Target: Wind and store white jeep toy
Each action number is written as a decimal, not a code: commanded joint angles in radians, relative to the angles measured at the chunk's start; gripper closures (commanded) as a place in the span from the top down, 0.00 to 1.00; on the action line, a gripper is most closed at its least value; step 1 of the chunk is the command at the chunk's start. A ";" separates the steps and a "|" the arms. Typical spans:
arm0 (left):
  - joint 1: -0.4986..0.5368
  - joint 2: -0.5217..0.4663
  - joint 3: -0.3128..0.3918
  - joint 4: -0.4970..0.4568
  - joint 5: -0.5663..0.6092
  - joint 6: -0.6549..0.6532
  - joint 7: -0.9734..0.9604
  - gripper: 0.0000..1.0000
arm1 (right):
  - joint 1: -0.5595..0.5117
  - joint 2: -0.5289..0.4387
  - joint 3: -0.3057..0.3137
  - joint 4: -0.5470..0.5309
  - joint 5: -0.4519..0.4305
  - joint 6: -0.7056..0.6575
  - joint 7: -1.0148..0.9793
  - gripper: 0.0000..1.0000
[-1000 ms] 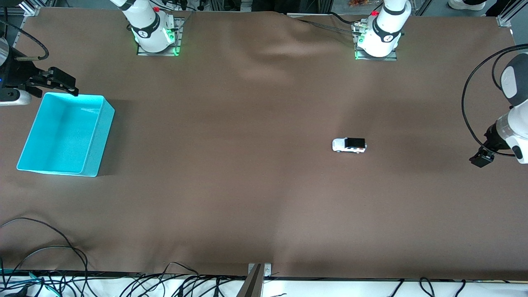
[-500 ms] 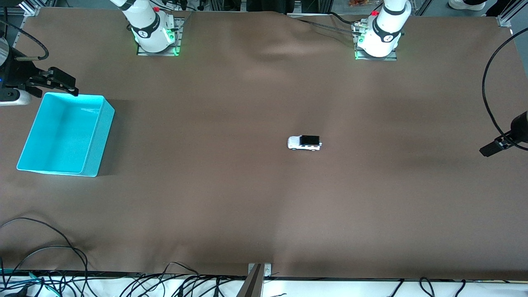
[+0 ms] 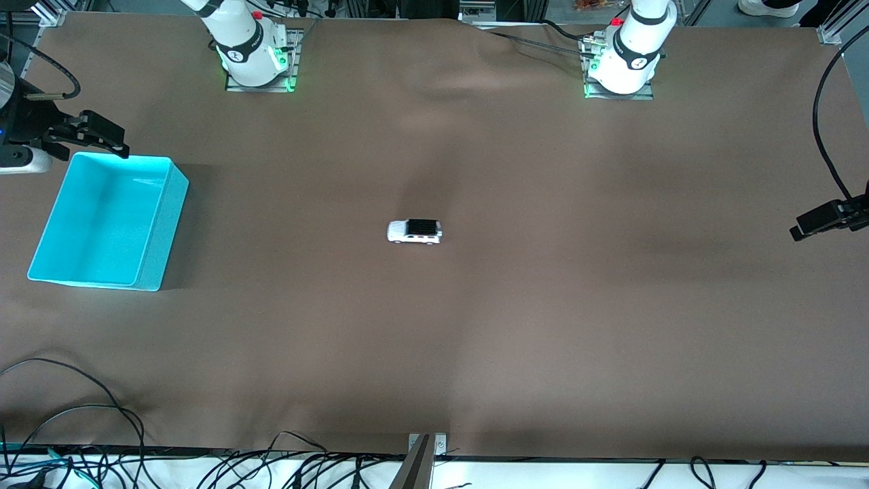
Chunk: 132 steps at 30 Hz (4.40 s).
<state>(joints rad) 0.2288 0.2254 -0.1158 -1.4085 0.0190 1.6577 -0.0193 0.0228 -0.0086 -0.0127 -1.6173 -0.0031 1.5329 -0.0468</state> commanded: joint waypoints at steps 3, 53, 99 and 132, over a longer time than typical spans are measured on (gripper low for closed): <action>0.001 -0.005 -0.048 0.020 -0.019 -0.027 0.176 1.00 | -0.003 0.009 0.000 0.025 0.017 -0.007 -0.004 1.00; 0.000 -0.015 -0.071 0.002 -0.017 -0.065 0.044 1.00 | -0.003 0.009 0.000 0.025 0.018 -0.007 -0.002 1.00; -0.002 -0.015 -0.071 -0.001 -0.016 -0.065 0.042 1.00 | -0.007 0.009 -0.023 0.007 0.015 -0.030 0.015 1.00; -0.002 -0.015 -0.071 -0.003 -0.016 -0.065 0.042 1.00 | -0.009 -0.063 -0.027 -0.539 0.003 0.521 0.016 1.00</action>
<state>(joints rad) 0.2271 0.2203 -0.1865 -1.4082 0.0181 1.6046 0.0273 0.0177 -0.0150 -0.0365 -2.0398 -0.0030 1.9509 -0.0221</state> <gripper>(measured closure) 0.000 0.000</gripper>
